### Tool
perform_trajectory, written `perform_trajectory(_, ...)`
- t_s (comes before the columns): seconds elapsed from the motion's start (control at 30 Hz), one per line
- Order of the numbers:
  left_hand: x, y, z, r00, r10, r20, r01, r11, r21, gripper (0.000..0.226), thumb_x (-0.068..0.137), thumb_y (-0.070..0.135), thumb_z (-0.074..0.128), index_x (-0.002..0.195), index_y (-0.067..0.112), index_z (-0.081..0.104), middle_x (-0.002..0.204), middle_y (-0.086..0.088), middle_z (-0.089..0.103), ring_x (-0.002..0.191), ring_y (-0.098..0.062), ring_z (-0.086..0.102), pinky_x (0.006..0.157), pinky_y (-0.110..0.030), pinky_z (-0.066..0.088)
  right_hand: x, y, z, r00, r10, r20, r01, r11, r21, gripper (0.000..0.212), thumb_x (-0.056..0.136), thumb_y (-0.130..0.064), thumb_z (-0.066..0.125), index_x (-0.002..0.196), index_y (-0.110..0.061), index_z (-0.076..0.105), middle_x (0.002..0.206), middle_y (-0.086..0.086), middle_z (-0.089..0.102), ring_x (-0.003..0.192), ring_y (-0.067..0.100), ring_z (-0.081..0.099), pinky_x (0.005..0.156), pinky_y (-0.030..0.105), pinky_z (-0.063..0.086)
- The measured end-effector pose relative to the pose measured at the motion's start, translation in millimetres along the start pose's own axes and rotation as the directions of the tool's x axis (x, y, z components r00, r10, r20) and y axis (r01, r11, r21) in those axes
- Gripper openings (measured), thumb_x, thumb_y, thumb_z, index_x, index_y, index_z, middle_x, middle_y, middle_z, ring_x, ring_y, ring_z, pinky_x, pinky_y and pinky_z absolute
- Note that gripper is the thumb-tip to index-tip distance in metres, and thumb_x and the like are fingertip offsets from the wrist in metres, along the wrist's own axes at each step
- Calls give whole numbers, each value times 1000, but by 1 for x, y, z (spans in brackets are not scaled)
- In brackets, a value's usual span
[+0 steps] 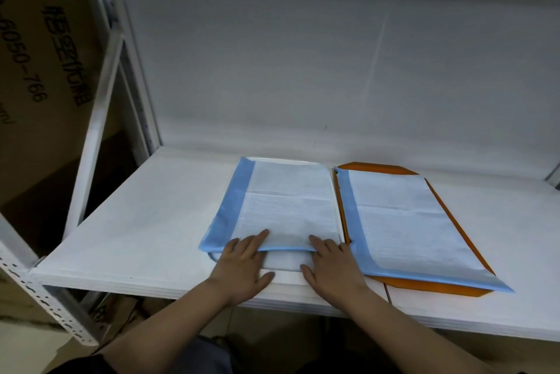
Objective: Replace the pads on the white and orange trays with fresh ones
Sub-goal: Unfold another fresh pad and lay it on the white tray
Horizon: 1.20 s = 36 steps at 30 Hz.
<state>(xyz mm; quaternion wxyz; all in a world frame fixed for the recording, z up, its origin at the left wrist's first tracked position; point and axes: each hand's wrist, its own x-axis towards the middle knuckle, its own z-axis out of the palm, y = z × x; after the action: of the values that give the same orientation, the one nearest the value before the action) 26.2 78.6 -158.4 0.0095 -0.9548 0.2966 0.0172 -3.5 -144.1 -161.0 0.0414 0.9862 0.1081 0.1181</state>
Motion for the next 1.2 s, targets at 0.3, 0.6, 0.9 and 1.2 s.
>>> perform_trajectory(0.3, -25, -27, 2, 960, -276, 37, 274, 960, 50, 107, 82, 68, -17, 117, 10, 66, 146, -3, 43, 122, -21, 52, 103, -44, 18, -20, 10, 4, 982, 190, -21, -190, 982, -1, 73, 90, -53, 23, 84, -3, 76, 114, 10, 67, 97, 29, 64, 96, 47, 29)
perform_trajectory(0.6, -27, -32, 6, 960, -259, 103, 264, 964, -36, 140, 36, 79, -43, 151, 26, 16, 159, 12, -8, 146, -9, -2, 118, -42, -9, -43, 18, 6, 994, 110, 4, -110, 994, -5, 89, 94, -63, 6, 98, -5, 74, 108, 3, 70, 103, 22, 66, 101, 45, 28)
perform_trajectory(0.9, -42, -68, 2, 978, -35, -206, 15, 995, -100, 50, 87, 60, 26, 105, 36, 65, 143, 6, 46, 132, -5, 42, 114, -29, -3, -35, 42, -1, 952, -249, -178, 230, 966, -122, 43, 83, -48, 41, 81, -18, 73, 85, 0, 69, 81, 18, 66, 75, 31, 53)
perform_trajectory(1.2, 17, -25, -15, 962, -134, -240, 87, 977, -196, 58, 82, 38, 19, 120, 18, 60, 125, -5, 60, 116, -25, 58, 102, -46, 40, 8, -13, -9, 999, 15, -44, -2, 957, 291, 40, 84, -31, 33, 97, -21, 69, 95, -5, 69, 85, 13, 67, 72, 25, 52)
